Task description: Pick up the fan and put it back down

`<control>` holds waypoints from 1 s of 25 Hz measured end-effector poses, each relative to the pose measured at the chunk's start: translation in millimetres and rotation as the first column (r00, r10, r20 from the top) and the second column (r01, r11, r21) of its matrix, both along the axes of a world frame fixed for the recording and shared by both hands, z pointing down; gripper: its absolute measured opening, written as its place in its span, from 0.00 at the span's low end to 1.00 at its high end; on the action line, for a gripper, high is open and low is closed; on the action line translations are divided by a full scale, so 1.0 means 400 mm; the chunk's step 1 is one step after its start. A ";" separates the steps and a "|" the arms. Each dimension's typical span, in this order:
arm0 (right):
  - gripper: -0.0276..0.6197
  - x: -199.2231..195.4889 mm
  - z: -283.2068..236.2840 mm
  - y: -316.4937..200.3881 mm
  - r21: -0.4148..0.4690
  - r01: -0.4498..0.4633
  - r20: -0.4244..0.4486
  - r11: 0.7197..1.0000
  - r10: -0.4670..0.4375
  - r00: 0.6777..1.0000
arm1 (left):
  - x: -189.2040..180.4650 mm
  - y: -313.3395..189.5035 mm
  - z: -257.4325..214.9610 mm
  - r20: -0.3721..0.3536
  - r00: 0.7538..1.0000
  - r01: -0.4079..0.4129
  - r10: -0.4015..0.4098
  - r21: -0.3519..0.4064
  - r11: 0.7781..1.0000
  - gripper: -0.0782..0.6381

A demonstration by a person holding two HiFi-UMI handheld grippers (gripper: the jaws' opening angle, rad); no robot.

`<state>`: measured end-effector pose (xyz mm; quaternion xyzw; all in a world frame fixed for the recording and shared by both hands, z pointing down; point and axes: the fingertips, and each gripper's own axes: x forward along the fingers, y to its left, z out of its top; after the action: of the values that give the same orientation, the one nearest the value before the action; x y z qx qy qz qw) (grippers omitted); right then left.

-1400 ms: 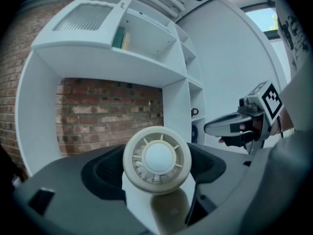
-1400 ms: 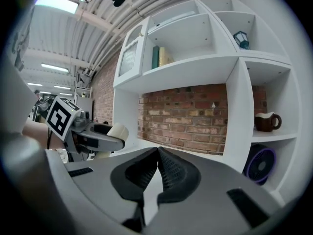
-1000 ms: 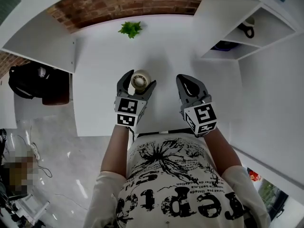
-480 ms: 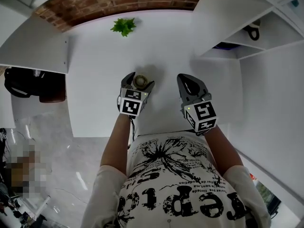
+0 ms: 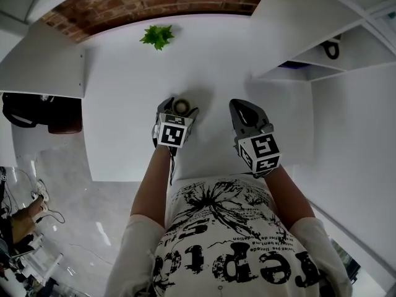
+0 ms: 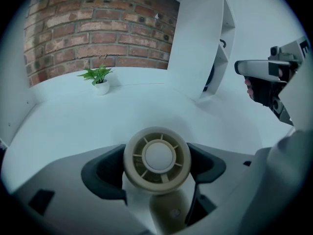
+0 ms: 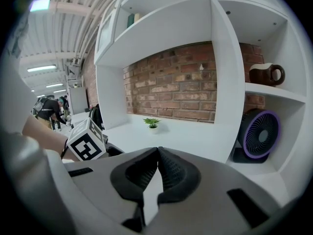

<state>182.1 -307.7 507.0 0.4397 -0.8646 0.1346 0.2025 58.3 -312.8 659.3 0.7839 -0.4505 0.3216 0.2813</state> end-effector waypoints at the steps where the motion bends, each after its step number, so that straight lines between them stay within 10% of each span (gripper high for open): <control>1: 0.07 -0.002 0.004 0.000 -0.003 0.000 0.001 1.000 0.000 1.000 | 0.001 -0.002 -0.001 0.005 1.000 -0.003 0.003 0.002 1.000 0.65; 12: 0.07 -0.013 -0.004 0.009 0.010 -0.013 0.001 1.000 0.013 1.000 | 0.011 0.006 0.010 0.017 1.000 -0.020 0.020 -0.008 1.000 0.65; 25: 0.07 -0.026 -0.084 0.073 0.085 -0.042 0.005 0.995 0.042 0.999 | -0.006 0.007 -0.300 -0.059 0.997 -0.022 0.042 0.301 0.953 0.65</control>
<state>171.6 -278.4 473.5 0.4658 -0.8604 0.1026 0.1793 55.8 -309.8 539.2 0.8346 -0.4721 0.2285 0.1682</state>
